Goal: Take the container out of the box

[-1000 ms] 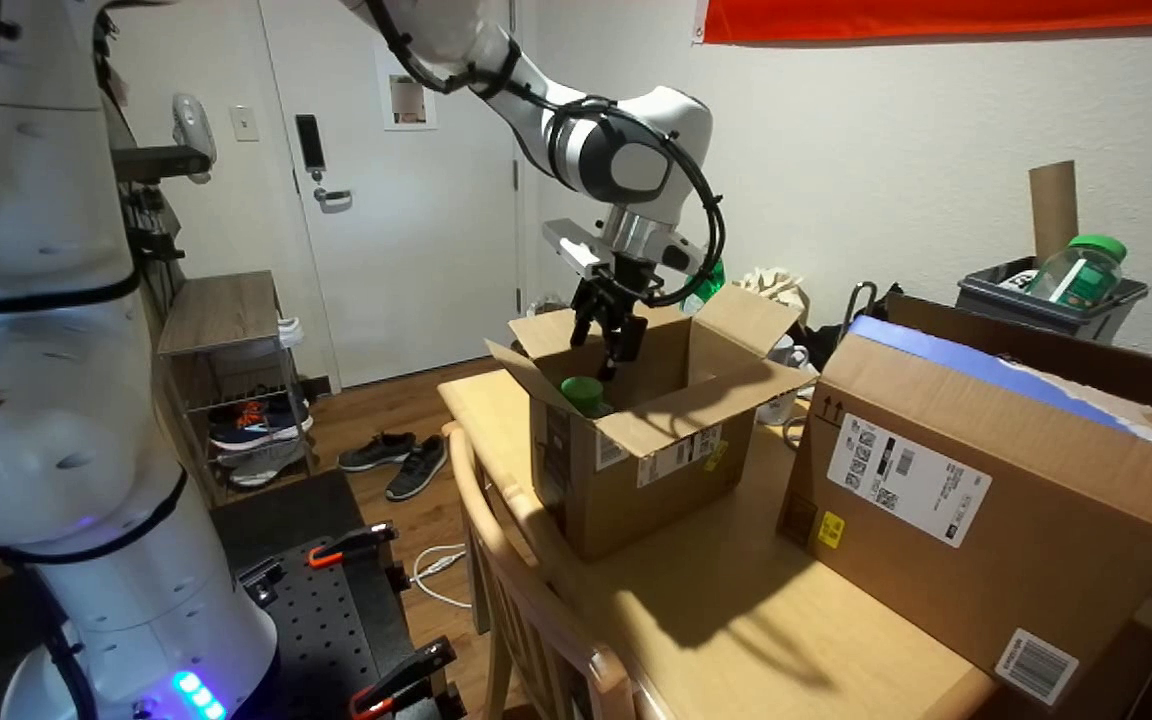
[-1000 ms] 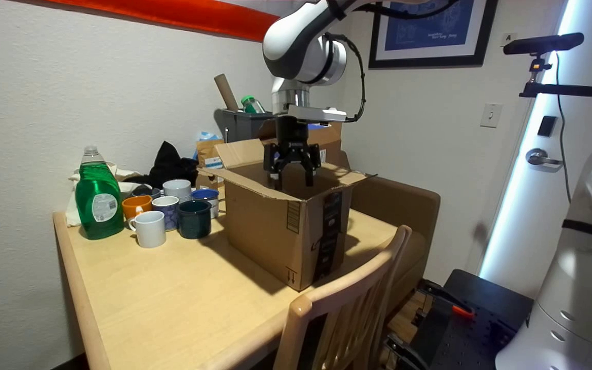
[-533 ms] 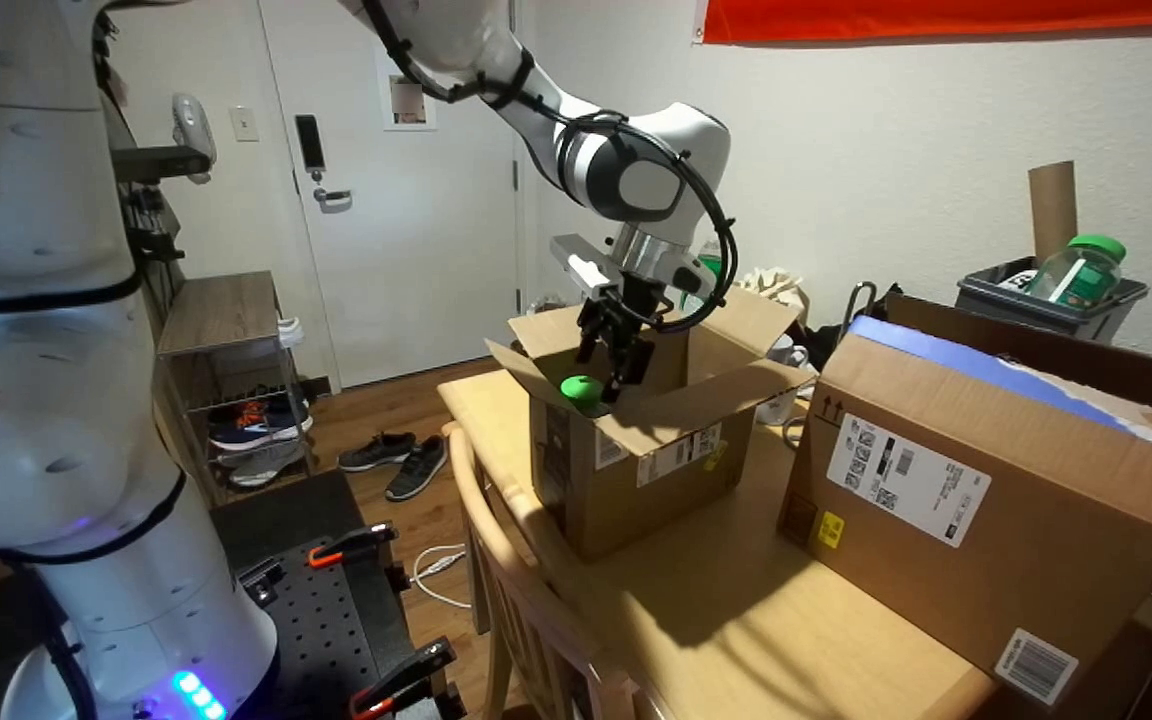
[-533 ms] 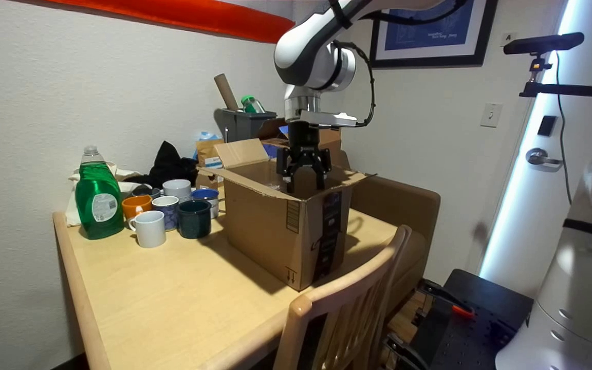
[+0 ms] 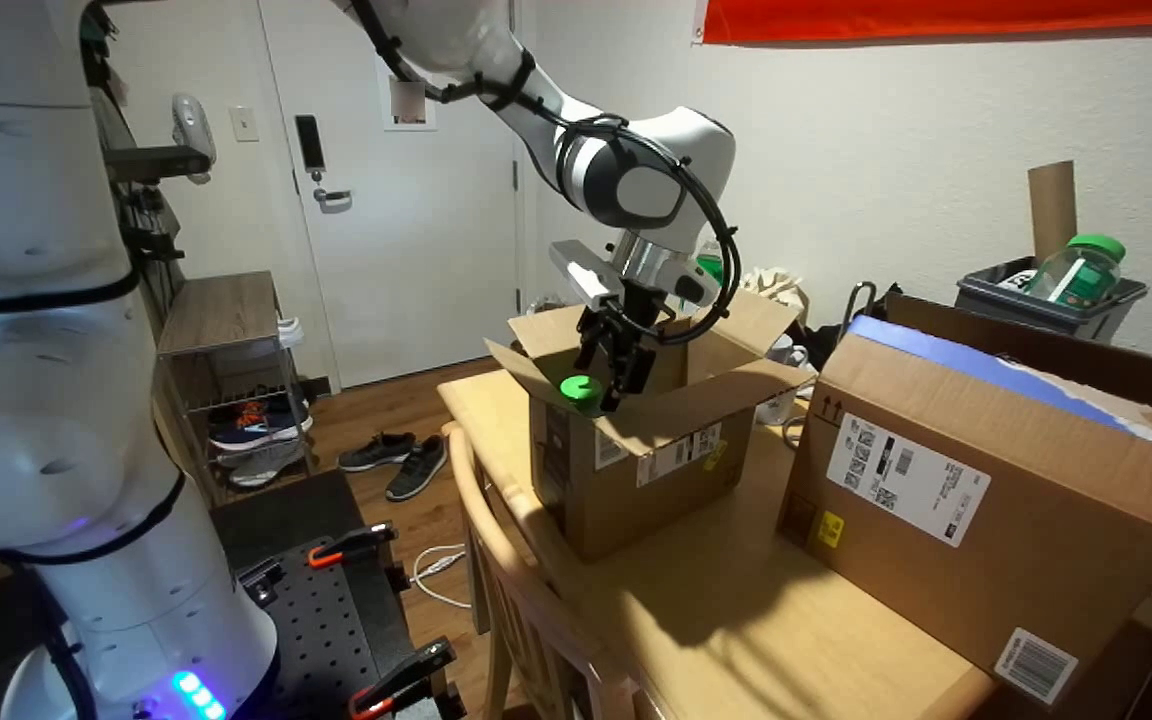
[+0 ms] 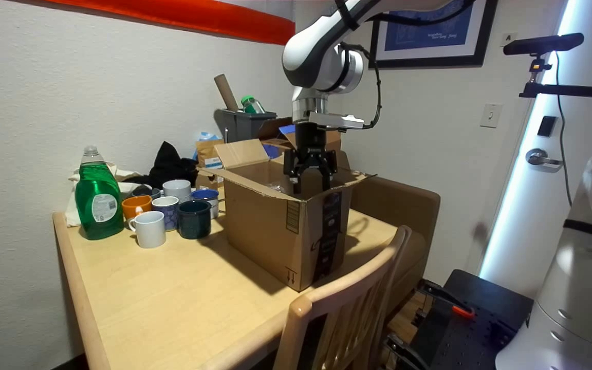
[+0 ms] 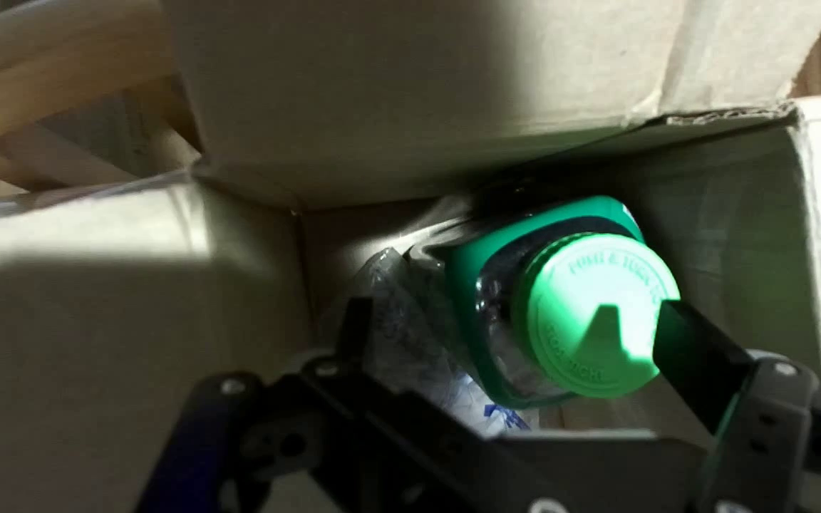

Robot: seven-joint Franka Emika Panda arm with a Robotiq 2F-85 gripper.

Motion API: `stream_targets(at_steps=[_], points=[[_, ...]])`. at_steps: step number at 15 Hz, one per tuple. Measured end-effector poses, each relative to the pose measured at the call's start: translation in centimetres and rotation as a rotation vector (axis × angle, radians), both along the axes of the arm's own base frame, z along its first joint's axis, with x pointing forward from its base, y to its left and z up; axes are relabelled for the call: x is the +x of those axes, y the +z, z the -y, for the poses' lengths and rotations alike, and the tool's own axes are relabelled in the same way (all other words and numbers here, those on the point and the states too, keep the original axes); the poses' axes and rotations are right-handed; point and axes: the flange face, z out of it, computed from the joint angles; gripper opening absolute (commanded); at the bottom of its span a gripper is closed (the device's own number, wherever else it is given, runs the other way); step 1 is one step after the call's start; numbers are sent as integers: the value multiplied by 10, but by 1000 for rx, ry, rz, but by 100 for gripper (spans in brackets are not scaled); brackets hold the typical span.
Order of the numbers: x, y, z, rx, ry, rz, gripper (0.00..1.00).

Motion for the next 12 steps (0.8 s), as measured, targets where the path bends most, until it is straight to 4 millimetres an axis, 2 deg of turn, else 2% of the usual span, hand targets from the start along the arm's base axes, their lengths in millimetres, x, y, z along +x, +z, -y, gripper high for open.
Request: stream_targets(at_steps=[12], points=[[-2,25,-27,1,51,46,100]])
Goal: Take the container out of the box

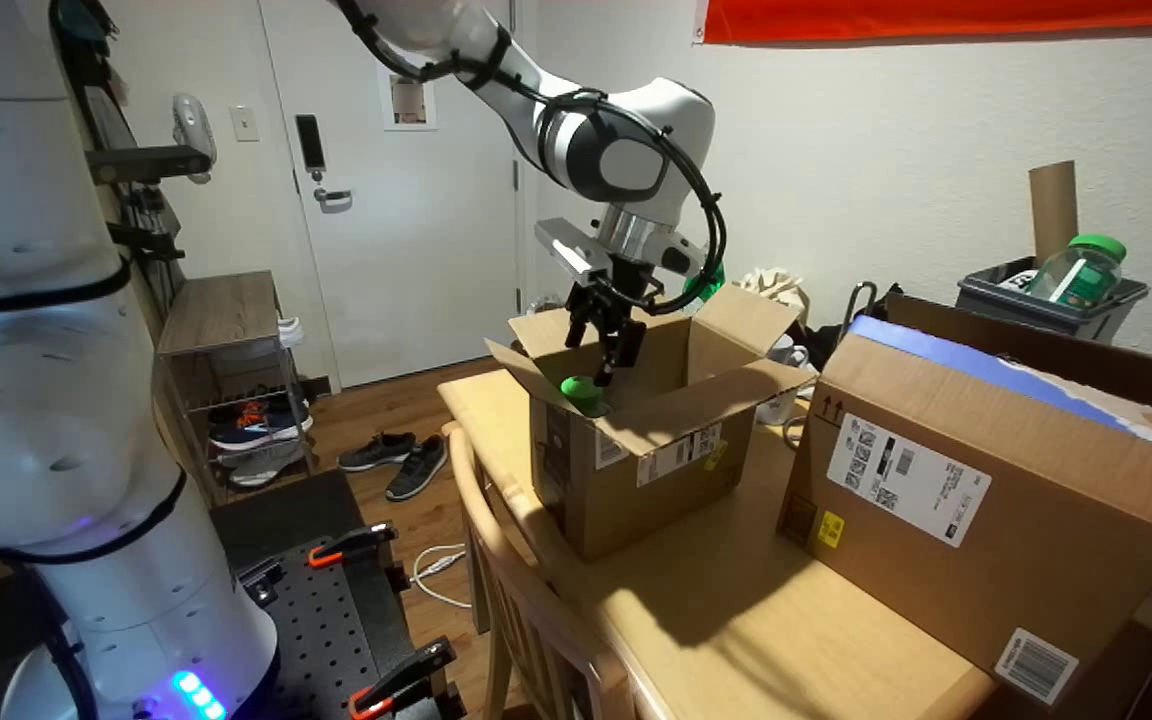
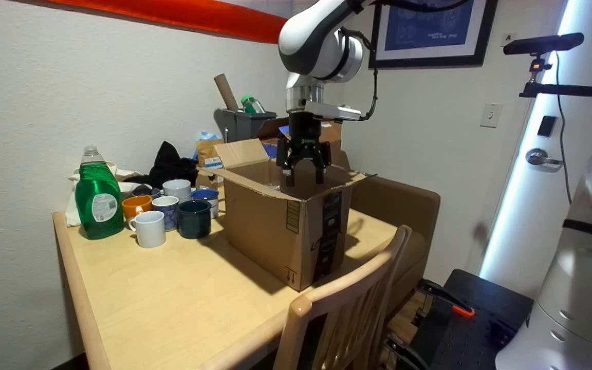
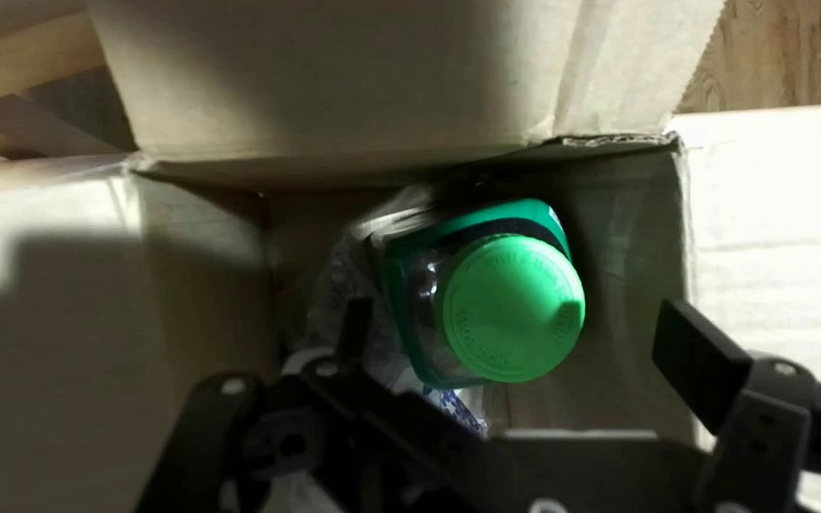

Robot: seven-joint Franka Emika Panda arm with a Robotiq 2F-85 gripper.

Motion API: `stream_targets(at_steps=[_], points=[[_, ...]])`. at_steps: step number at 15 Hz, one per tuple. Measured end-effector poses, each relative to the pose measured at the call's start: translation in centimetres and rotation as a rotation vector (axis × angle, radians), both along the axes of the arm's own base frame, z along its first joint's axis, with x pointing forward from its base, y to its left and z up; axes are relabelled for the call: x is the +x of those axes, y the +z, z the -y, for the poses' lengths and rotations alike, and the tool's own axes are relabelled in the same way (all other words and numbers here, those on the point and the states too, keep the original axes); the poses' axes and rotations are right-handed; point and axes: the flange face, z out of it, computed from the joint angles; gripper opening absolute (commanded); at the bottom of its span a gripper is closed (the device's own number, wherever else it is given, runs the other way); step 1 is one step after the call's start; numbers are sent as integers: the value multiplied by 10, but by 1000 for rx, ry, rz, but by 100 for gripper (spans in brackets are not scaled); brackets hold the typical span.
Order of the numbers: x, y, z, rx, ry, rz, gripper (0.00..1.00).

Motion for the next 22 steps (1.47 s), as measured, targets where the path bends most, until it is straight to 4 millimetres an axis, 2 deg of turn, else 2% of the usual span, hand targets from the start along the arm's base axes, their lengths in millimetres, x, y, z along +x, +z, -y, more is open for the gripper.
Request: stream_targets(at_steps=[6,18,22], points=[[6,4,-7,0,13,11,100],[8,-20,-6,1,13,-34,100],[8,-22,-6,1,13,-37,100]])
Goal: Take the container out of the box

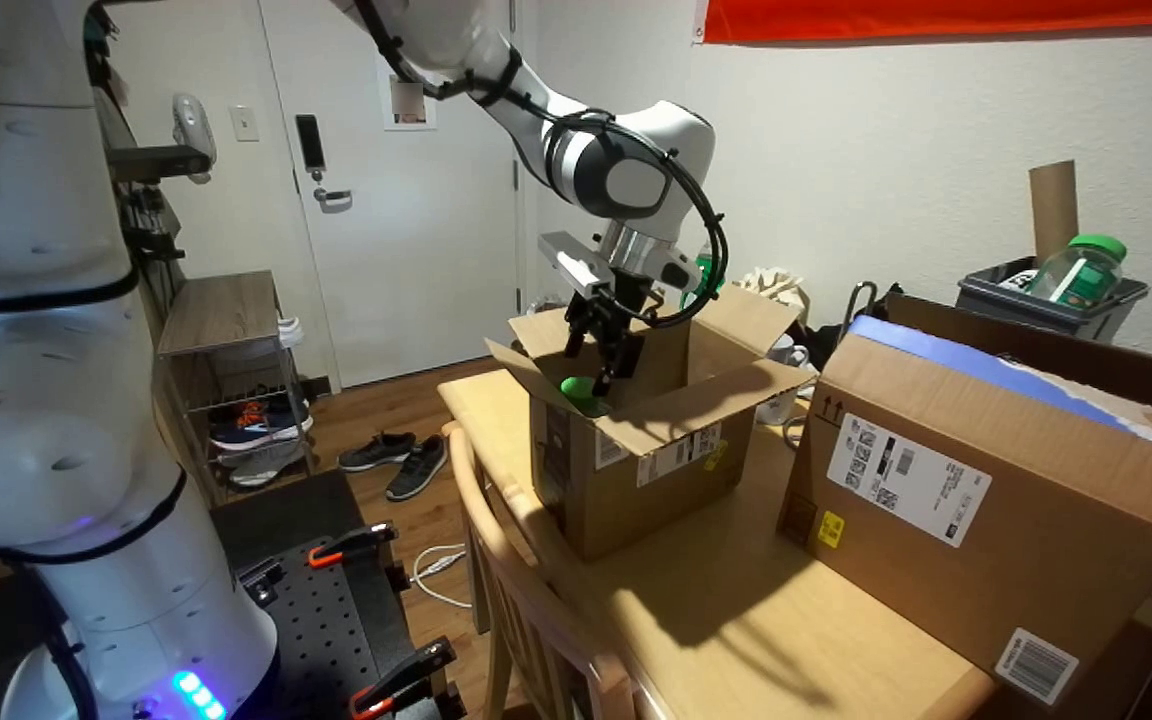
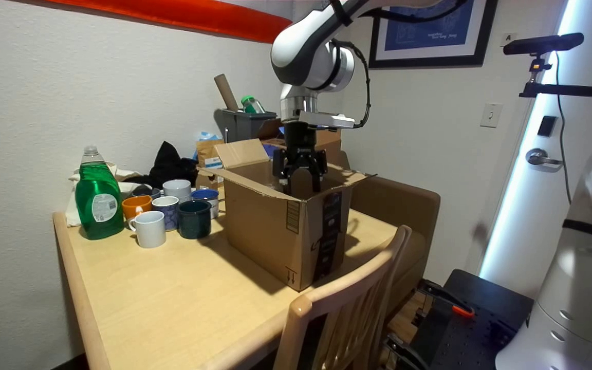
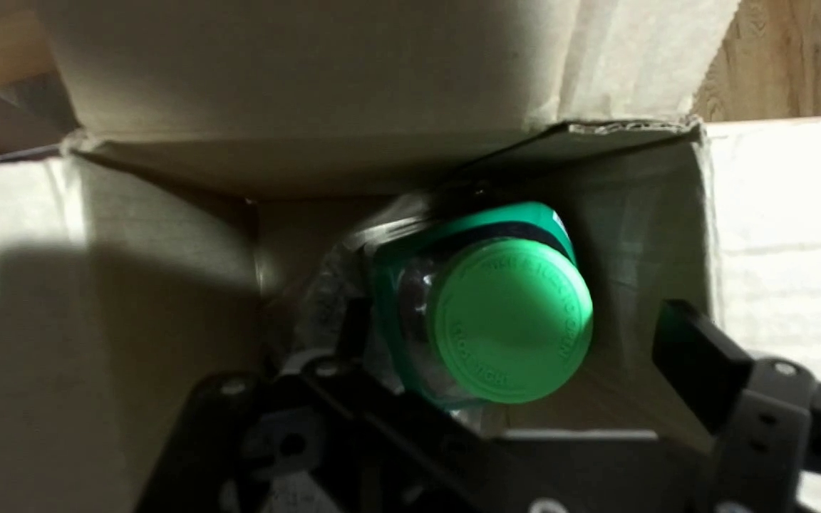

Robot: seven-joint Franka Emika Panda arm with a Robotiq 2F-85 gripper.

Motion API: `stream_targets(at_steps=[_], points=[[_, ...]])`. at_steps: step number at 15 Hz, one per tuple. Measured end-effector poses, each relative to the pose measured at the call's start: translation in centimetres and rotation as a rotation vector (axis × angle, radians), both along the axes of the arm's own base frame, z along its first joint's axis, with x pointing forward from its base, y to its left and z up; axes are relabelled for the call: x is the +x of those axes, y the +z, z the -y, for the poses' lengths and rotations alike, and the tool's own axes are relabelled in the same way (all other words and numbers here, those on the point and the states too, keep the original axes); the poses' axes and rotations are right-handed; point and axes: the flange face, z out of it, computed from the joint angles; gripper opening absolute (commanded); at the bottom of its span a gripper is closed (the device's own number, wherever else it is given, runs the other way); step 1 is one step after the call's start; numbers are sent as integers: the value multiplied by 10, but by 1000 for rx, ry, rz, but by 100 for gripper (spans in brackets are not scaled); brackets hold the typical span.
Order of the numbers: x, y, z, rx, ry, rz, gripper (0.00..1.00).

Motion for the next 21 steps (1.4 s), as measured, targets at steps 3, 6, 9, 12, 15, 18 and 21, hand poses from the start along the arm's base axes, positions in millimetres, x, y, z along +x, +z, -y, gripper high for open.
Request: stream_targets(at_steps=[3,6,9,12,15,18,21], points=[[0,-1,0,0,1,-1,100],[0,-1,-3,-2,9,-1,100],[1,1,-11,-7,28,2,100],[2,3,-20,-16,54,7,100],[3,4,-27,-20,72,12,100],[4,6,-30,-22,81,16,100],[5,7,-31,-23,84,18,100]])
